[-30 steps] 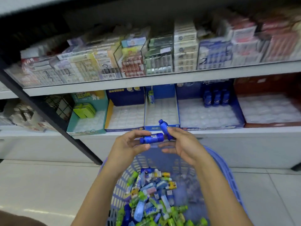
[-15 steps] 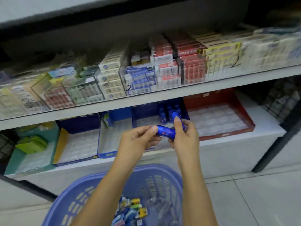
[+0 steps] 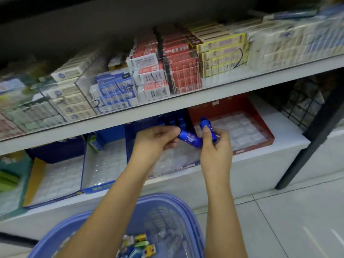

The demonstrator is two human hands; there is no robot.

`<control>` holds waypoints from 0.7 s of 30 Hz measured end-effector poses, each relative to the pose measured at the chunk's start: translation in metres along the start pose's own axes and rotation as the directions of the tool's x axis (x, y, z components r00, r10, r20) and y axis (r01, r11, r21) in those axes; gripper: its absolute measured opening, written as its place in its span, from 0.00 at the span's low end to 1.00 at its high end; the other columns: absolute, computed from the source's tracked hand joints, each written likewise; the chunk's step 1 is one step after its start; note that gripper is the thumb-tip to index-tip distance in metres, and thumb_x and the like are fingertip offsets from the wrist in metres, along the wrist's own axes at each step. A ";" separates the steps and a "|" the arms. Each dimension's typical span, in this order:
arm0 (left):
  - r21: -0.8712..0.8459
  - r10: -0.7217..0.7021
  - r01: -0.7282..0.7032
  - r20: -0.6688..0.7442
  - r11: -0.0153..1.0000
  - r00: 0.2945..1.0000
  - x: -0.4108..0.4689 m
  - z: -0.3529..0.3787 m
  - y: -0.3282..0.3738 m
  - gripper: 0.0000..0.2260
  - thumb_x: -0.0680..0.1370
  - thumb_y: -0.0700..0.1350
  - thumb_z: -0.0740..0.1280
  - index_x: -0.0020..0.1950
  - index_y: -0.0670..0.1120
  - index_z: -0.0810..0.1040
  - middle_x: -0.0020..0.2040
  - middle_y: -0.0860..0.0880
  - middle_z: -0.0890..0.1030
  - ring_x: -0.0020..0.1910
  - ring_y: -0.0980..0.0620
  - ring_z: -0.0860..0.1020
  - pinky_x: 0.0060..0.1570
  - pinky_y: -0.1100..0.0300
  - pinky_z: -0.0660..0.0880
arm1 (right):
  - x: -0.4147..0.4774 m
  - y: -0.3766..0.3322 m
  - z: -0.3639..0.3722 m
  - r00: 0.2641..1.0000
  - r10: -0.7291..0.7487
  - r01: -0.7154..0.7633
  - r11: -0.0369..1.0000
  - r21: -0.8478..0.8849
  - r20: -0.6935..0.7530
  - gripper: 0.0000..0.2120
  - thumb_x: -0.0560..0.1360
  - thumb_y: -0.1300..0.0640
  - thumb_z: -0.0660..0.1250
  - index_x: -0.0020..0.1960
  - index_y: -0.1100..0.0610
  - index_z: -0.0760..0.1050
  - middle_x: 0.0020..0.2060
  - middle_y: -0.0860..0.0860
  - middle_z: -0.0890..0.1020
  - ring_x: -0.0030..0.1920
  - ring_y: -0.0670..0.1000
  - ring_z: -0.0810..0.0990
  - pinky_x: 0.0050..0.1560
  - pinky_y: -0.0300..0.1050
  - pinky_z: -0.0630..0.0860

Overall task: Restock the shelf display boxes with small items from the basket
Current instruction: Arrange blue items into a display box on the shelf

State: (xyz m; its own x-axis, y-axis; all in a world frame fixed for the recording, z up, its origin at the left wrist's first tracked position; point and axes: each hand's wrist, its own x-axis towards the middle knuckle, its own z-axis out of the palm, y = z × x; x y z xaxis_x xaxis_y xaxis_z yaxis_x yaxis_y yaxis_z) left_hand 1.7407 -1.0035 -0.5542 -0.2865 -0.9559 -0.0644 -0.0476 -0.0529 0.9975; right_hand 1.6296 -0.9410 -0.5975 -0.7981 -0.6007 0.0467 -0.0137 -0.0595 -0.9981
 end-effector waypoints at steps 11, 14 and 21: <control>0.557 0.002 0.025 -0.049 0.830 0.999 0.061 0.008 0.006 0.11 0.72 0.51 0.73 0.37 0.44 0.78 0.33 0.48 0.81 0.36 0.51 0.81 0.43 0.58 0.80 | 0.014 0.011 -0.018 0.999 0.038 -0.038 0.999 0.032 -0.017 0.02 0.78 0.50 0.61 0.51 0.46 0.71 0.40 0.44 0.82 0.42 0.50 0.80 0.46 0.47 0.75; 0.595 0.050 -0.025 -0.026 0.803 0.998 0.064 0.017 0.000 0.12 0.72 0.50 0.73 0.35 0.46 0.75 0.32 0.47 0.80 0.31 0.54 0.79 0.36 0.58 0.79 | 0.012 0.011 -0.017 0.999 0.037 -0.037 0.999 0.020 -0.005 0.02 0.78 0.51 0.61 0.51 0.46 0.71 0.41 0.46 0.82 0.45 0.52 0.80 0.50 0.49 0.77; 0.662 0.130 -0.132 0.053 0.737 0.990 0.066 0.026 -0.012 0.11 0.70 0.49 0.75 0.35 0.48 0.75 0.31 0.51 0.80 0.33 0.54 0.80 0.41 0.53 0.81 | 0.013 0.011 -0.018 1.000 0.031 -0.031 0.999 0.026 -0.001 0.03 0.78 0.51 0.61 0.52 0.46 0.71 0.43 0.48 0.82 0.44 0.51 0.80 0.48 0.47 0.76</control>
State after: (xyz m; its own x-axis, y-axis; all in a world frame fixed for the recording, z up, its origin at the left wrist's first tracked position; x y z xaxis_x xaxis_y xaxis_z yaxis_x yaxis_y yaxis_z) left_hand 1.6974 -1.0584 -0.5708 -0.3406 -0.9380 0.0643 -0.6310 0.2788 0.7240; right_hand 1.6078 -0.9350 -0.6086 -0.7990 -0.6011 0.0157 0.0267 -0.0615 -0.9978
